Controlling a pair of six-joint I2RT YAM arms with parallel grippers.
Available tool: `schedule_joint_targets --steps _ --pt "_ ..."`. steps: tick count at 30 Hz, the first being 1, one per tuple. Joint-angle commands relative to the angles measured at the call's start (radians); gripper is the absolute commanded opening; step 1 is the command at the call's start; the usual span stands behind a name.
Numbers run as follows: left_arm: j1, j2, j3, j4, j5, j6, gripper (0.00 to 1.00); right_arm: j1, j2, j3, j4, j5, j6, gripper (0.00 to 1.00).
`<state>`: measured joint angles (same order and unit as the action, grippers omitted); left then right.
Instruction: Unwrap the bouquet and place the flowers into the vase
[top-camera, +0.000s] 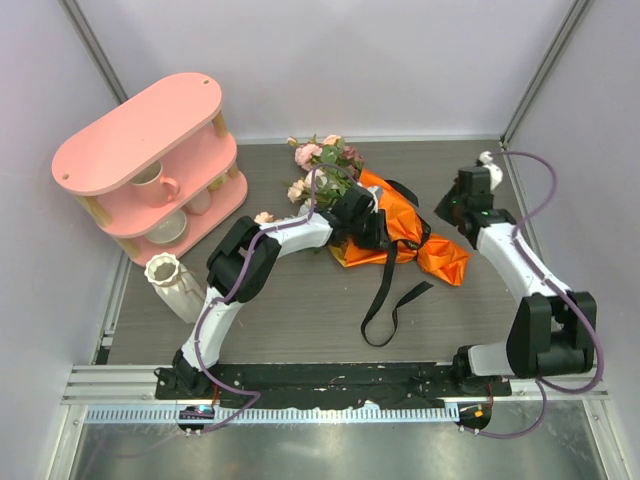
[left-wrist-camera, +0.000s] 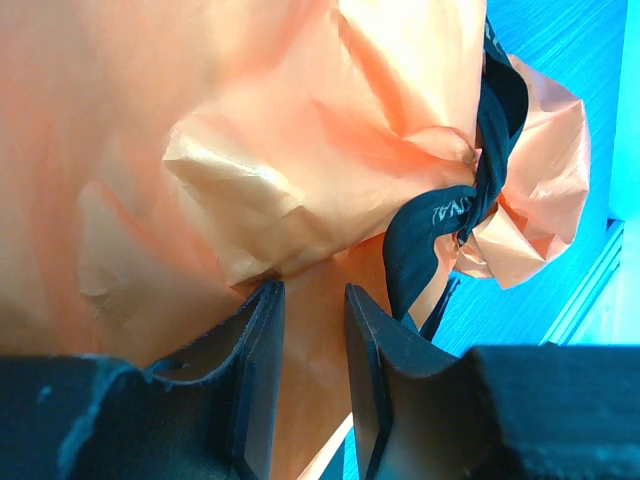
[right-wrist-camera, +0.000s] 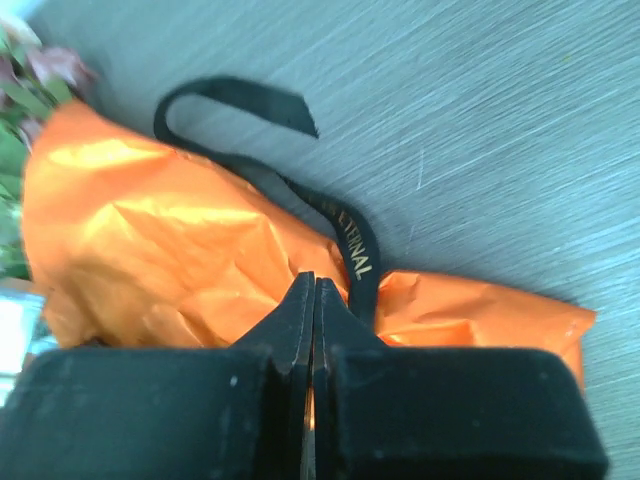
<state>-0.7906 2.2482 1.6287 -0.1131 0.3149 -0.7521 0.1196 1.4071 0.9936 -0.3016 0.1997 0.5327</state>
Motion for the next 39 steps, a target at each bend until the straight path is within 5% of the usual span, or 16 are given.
schedule_joint_targets --steps 1,4,7,13,26,39 --pt "0.016 0.013 0.023 -0.068 -0.019 0.011 0.35 -0.109 -0.103 -0.062 0.126 -0.224 0.151 0.01" --pt "0.016 0.011 0.022 -0.066 -0.017 0.013 0.35 -0.107 -0.108 -0.046 0.086 -0.232 0.086 0.02" --pt "0.016 0.010 0.017 -0.060 -0.017 0.013 0.36 -0.098 -0.016 0.007 -0.049 -0.253 0.010 0.12" --pt "0.016 0.005 0.008 -0.042 -0.010 0.008 0.37 -0.023 -0.057 -0.111 -0.050 -0.145 -0.043 0.32" --pt "0.016 0.004 0.007 -0.040 -0.010 0.010 0.38 0.017 0.058 -0.107 0.002 -0.105 -0.076 0.18" --pt "0.016 0.002 0.005 -0.040 -0.010 0.011 0.38 0.048 0.050 -0.073 0.033 -0.048 -0.091 0.29"
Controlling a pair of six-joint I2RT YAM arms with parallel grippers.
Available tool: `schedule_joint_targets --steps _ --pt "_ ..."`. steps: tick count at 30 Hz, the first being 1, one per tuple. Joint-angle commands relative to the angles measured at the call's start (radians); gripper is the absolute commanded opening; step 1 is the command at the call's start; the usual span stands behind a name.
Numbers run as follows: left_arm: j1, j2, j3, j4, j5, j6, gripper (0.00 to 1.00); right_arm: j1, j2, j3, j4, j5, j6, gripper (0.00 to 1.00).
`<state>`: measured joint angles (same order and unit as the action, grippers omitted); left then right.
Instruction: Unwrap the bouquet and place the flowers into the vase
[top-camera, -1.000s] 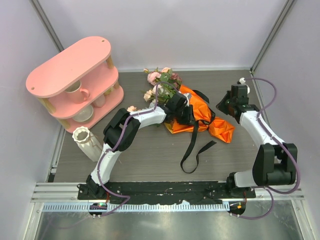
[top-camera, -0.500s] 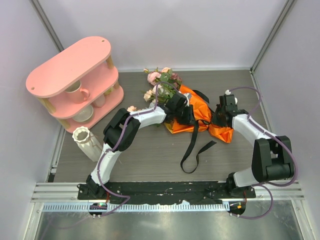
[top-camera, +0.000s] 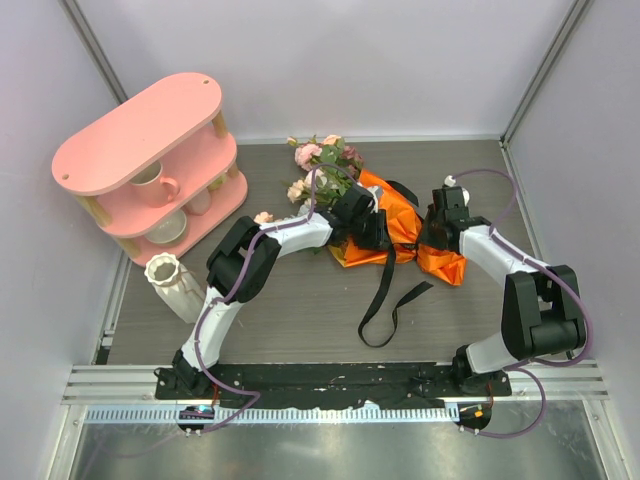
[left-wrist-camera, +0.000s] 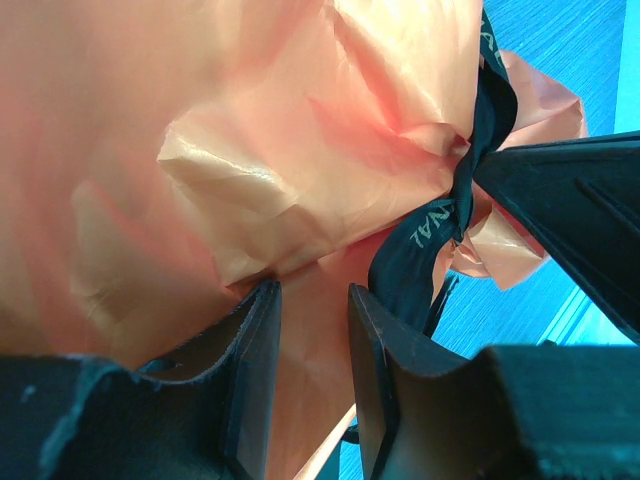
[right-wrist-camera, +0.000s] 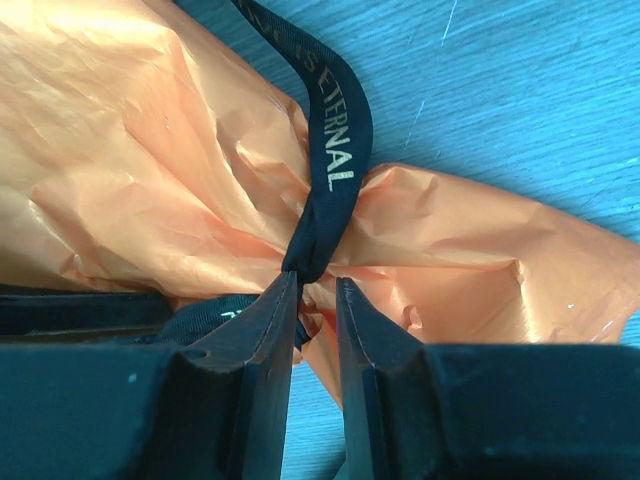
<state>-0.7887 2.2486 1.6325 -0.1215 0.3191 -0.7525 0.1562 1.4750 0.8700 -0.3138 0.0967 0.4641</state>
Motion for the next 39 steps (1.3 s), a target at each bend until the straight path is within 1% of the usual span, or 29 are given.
schedule_joint_targets --steps 1,3,4,7,10,16,21,22,24,27,34,39 --pt "0.014 0.002 0.001 -0.032 -0.012 0.012 0.38 0.014 -0.016 0.057 0.047 0.057 -0.024 0.29" --pt "0.014 0.003 0.003 -0.030 -0.012 0.012 0.38 0.014 -0.013 0.060 0.044 0.057 -0.030 0.27" --pt "0.014 0.003 0.003 -0.032 -0.012 0.012 0.38 0.016 -0.013 0.063 0.045 0.055 -0.033 0.24" --pt "0.013 0.003 0.003 -0.032 -0.012 0.013 0.38 0.016 -0.016 0.057 0.061 0.040 -0.033 0.23" --pt "0.014 0.002 0.001 -0.032 -0.012 0.013 0.38 0.016 -0.005 0.050 0.065 0.034 -0.027 0.23" --pt "0.014 0.005 0.003 -0.035 -0.011 0.013 0.38 0.016 0.031 0.049 0.064 0.067 -0.039 0.25" --pt "0.014 0.005 0.004 -0.035 -0.009 0.015 0.38 0.017 0.065 0.057 0.084 0.052 -0.033 0.23" --pt "0.014 0.005 0.004 -0.035 -0.012 0.015 0.38 0.017 0.067 0.057 0.085 0.052 -0.033 0.19" --pt "0.014 0.003 0.003 -0.036 -0.011 0.015 0.38 0.017 0.059 0.063 0.085 0.064 -0.033 0.15" --pt "0.013 0.006 0.007 -0.036 -0.012 0.013 0.38 0.017 0.027 0.072 0.074 0.093 -0.025 0.01" --pt "0.016 0.016 0.017 -0.050 -0.012 0.010 0.38 0.017 -0.088 0.061 0.077 0.208 0.005 0.01" --pt "0.016 0.017 0.021 -0.056 -0.014 0.012 0.38 0.017 -0.120 0.061 0.108 0.199 0.024 0.01"
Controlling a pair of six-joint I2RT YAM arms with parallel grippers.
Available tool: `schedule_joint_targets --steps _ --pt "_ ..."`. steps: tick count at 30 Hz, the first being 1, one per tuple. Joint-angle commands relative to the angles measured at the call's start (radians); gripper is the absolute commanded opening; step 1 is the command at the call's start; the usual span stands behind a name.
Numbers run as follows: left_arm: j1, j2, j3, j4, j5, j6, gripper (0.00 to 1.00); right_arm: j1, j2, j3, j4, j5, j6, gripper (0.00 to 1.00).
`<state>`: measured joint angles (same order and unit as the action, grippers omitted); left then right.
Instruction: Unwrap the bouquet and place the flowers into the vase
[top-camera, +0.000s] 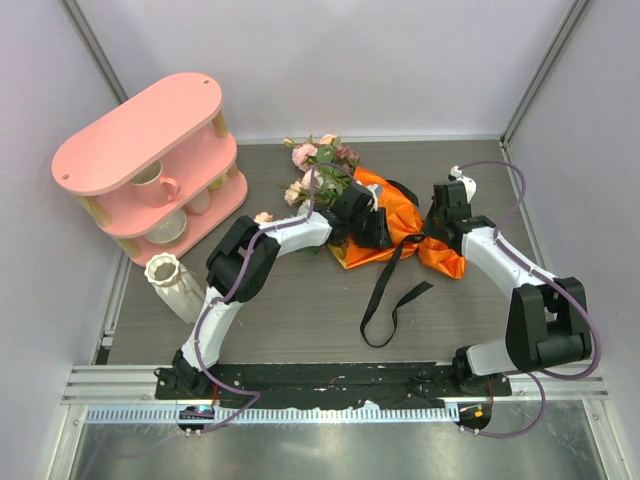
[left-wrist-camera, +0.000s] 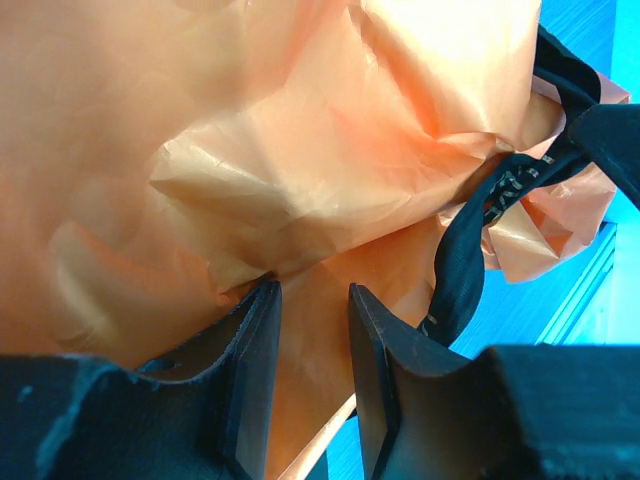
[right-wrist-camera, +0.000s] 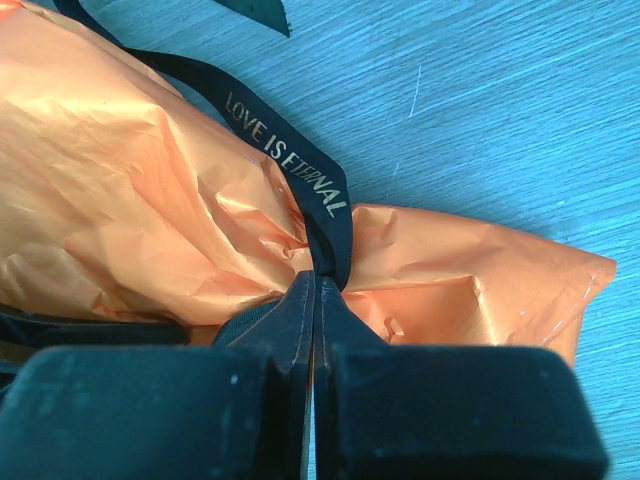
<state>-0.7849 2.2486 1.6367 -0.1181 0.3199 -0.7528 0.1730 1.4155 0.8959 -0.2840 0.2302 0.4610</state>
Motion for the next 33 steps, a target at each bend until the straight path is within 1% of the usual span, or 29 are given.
schedule_joint_targets --steps 1,4,6,7,8,10,11,13,16,17,19,20,23,27,33 --pt "0.012 0.017 0.018 -0.066 -0.015 0.013 0.38 0.000 -0.070 0.035 0.080 0.078 0.025 0.01" --pt "0.012 0.022 0.023 -0.071 -0.015 0.015 0.38 0.000 -0.070 0.049 0.079 0.083 0.018 0.01" --pt "0.012 0.022 0.025 -0.072 -0.015 0.015 0.38 0.000 -0.058 0.060 0.066 0.057 0.022 0.02" --pt "0.012 0.020 0.025 -0.071 -0.015 0.015 0.38 0.000 -0.053 0.060 0.063 0.028 0.028 0.06" --pt "0.012 0.020 0.023 -0.071 -0.015 0.015 0.38 -0.003 -0.034 0.061 0.060 -0.055 0.033 0.14" --pt "0.012 0.017 0.018 -0.065 -0.013 0.015 0.38 -0.003 -0.009 0.074 0.040 -0.129 0.030 0.24" --pt "0.012 0.019 0.017 -0.064 -0.012 0.015 0.38 -0.003 0.014 0.089 0.031 -0.123 0.024 0.33" --pt "0.012 0.019 0.020 -0.066 -0.012 0.015 0.38 -0.003 0.033 0.100 0.022 -0.089 -0.002 0.39" --pt "0.012 0.016 0.014 -0.064 -0.012 0.018 0.38 -0.004 0.074 0.138 -0.010 -0.040 -0.045 0.38" --pt "0.012 0.014 0.015 -0.064 -0.012 0.020 0.38 -0.004 0.083 0.144 -0.007 -0.040 -0.051 0.34" --pt "0.010 0.016 0.015 -0.064 -0.013 0.020 0.38 -0.004 0.117 0.152 -0.006 -0.057 -0.065 0.32" --pt "0.012 0.016 0.017 -0.064 -0.010 0.018 0.38 -0.004 0.131 0.155 -0.006 -0.063 -0.068 0.28" --pt "0.012 0.016 0.017 -0.064 -0.010 0.020 0.38 -0.004 0.168 0.156 -0.007 -0.048 -0.073 0.26" --pt "0.013 0.014 0.015 -0.066 -0.010 0.023 0.38 -0.006 0.181 0.153 -0.012 0.001 -0.081 0.27" --pt "0.015 0.011 0.009 -0.060 -0.010 0.021 0.38 -0.004 0.192 0.149 -0.021 0.038 -0.084 0.31"
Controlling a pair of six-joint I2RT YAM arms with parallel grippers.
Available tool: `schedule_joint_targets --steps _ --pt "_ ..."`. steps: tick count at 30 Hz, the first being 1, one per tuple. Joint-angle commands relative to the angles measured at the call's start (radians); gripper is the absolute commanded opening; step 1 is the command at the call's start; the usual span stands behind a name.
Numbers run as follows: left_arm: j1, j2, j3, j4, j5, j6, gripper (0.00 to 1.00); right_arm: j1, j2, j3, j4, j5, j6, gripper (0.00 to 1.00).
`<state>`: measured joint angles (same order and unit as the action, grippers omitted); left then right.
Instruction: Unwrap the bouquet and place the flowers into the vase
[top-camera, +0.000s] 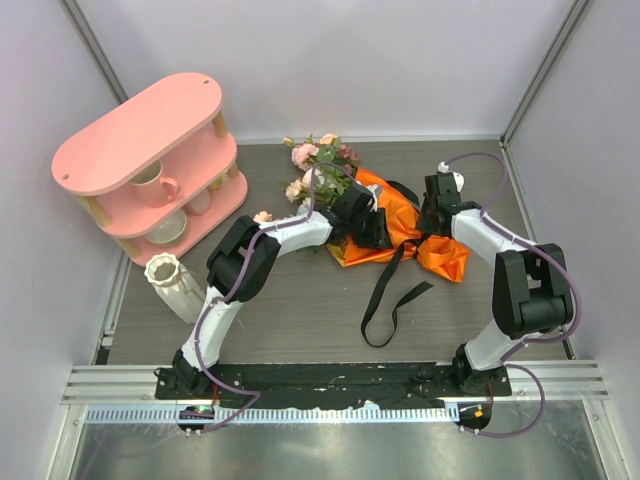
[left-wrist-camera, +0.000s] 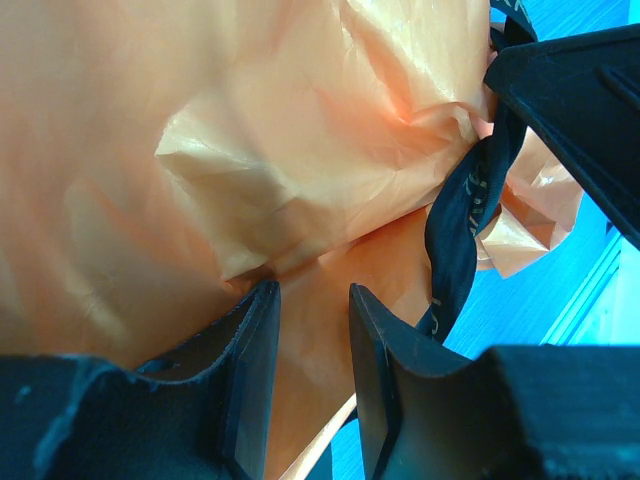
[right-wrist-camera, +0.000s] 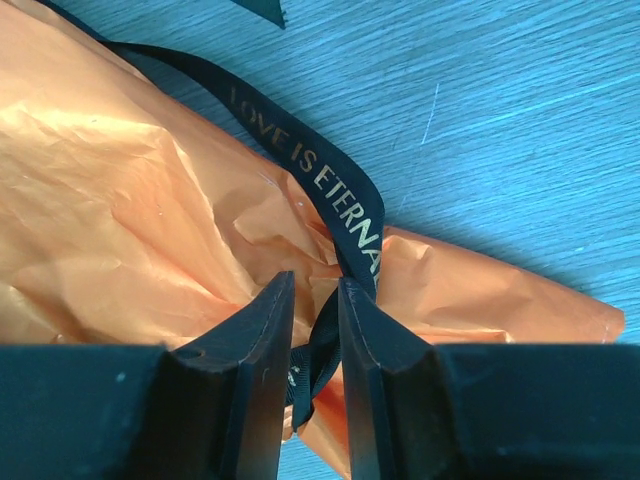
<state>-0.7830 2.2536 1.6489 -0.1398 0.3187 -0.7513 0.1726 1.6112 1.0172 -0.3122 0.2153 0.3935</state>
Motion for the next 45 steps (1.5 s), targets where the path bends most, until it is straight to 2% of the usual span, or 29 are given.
schedule_joint_targets --steps 1,17,24,26,30,35,37,40,41,42,45 --pt "0.013 0.006 -0.003 -0.038 -0.007 0.020 0.38 -0.004 -0.010 0.026 0.008 0.067 -0.021 0.32" --pt "0.014 0.004 -0.008 -0.035 -0.001 0.023 0.39 -0.004 0.012 0.047 -0.025 0.144 -0.031 0.36" --pt "0.016 0.003 -0.012 -0.034 -0.001 0.023 0.38 -0.004 0.029 0.046 -0.047 0.183 -0.025 0.19" --pt "0.016 0.003 -0.012 -0.034 -0.001 0.023 0.39 -0.002 0.033 0.043 -0.056 0.205 -0.028 0.20" --pt "0.018 0.003 -0.014 -0.032 0.000 0.023 0.39 -0.004 0.038 0.034 -0.057 0.197 -0.030 0.26" --pt "0.018 0.004 -0.011 -0.030 0.005 0.021 0.39 -0.002 0.050 0.034 -0.054 0.174 -0.030 0.26" --pt "0.018 0.004 -0.014 -0.029 0.005 0.021 0.39 -0.002 0.058 0.049 -0.054 0.174 -0.033 0.24" --pt "0.018 0.004 -0.014 -0.030 0.005 0.021 0.39 -0.004 0.070 0.092 -0.080 0.226 -0.036 0.13" --pt "0.018 0.003 -0.014 -0.030 0.003 0.021 0.39 -0.002 0.069 0.099 -0.099 0.261 -0.036 0.04" --pt "0.016 0.003 -0.014 -0.030 0.005 0.021 0.39 -0.002 0.066 0.118 -0.108 0.330 -0.030 0.01" --pt "0.018 0.007 -0.011 -0.030 0.008 0.018 0.39 -0.002 0.027 0.135 -0.120 0.468 -0.006 0.01"
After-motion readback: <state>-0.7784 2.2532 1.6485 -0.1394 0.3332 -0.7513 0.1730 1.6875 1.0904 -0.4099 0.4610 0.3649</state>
